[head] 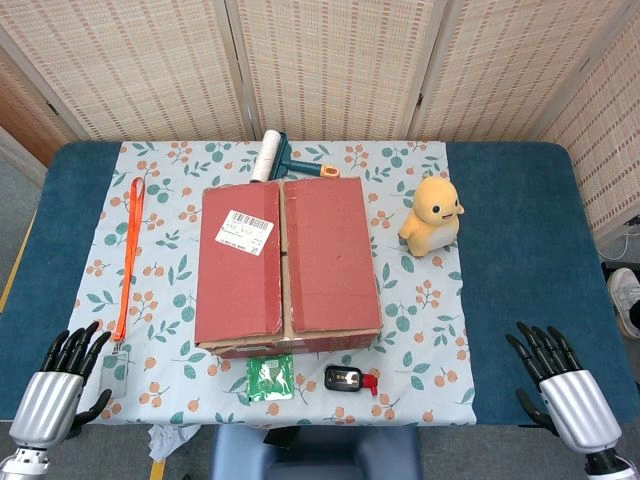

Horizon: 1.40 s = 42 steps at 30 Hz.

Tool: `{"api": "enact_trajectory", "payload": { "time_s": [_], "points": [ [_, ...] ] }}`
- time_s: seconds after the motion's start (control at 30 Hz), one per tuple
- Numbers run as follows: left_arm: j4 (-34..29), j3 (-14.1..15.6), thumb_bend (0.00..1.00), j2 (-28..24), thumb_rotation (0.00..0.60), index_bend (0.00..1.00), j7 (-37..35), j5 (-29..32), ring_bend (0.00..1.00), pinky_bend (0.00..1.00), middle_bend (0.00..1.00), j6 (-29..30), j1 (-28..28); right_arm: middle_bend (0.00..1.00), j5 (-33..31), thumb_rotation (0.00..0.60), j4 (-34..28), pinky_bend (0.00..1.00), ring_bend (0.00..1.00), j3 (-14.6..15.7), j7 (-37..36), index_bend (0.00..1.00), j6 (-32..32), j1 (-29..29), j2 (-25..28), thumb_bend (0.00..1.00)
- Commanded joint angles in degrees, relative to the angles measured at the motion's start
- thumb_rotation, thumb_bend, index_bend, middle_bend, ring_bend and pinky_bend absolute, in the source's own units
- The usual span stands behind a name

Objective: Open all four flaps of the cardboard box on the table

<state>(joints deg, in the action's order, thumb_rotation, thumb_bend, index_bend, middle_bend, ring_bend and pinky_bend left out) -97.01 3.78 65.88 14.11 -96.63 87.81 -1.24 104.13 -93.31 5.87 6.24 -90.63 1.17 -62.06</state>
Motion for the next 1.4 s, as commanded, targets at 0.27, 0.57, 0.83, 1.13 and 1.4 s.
{"api": "enact_trajectory", "payload": {
  "time_s": [0.27,0.57,0.83,1.13,1.4],
  "points": [
    [-0.13,0.11,0.37,0.12,0.600,0.00,0.28,-0.38,0.01,0.01,0.00,0.43,0.21,0.00,0.33,0.600,0.06,0.00,0.00,0.18,0.34,0.00,0.02,0.04,-0.16,0.46],
    [0.21,0.69,0.37,0.02,0.600,0.00,-0.26,-1.18,0.01,0.01,0.00,-0.54,-0.27,0.00,3.07,0.600,1.88,0.00,0.00,0.04,0.27,0.00,0.37,-1.36,-2.51,0.46],
    [0.33,0.03,0.48,-0.49,0.600,0.00,-2.71,-0.18,0.01,0.01,0.00,-0.78,-0.71,0.00,6.70,0.600,3.85,0.00,0.00,-1.54,-2.19,0.00,0.73,-5.11,-5.51,0.46],
    [0.82,-0.64,0.48,-1.43,0.600,0.00,-6.33,0.77,0.01,0.01,0.00,-0.67,-1.14,0.00,7.91,0.600,-3.61,0.00,0.00,-4.38,2.61,0.00,6.86,-11.25,-4.33,0.46],
    [0.63,0.30,0.51,-2.54,0.600,0.00,-8.89,-0.14,0.01,0.01,0.00,-2.44,-2.14,0.00,8.54,0.600,-11.11,0.00,0.00,-7.38,5.95,0.00,9.92,-15.51,-7.19,0.46]
  ]
}}
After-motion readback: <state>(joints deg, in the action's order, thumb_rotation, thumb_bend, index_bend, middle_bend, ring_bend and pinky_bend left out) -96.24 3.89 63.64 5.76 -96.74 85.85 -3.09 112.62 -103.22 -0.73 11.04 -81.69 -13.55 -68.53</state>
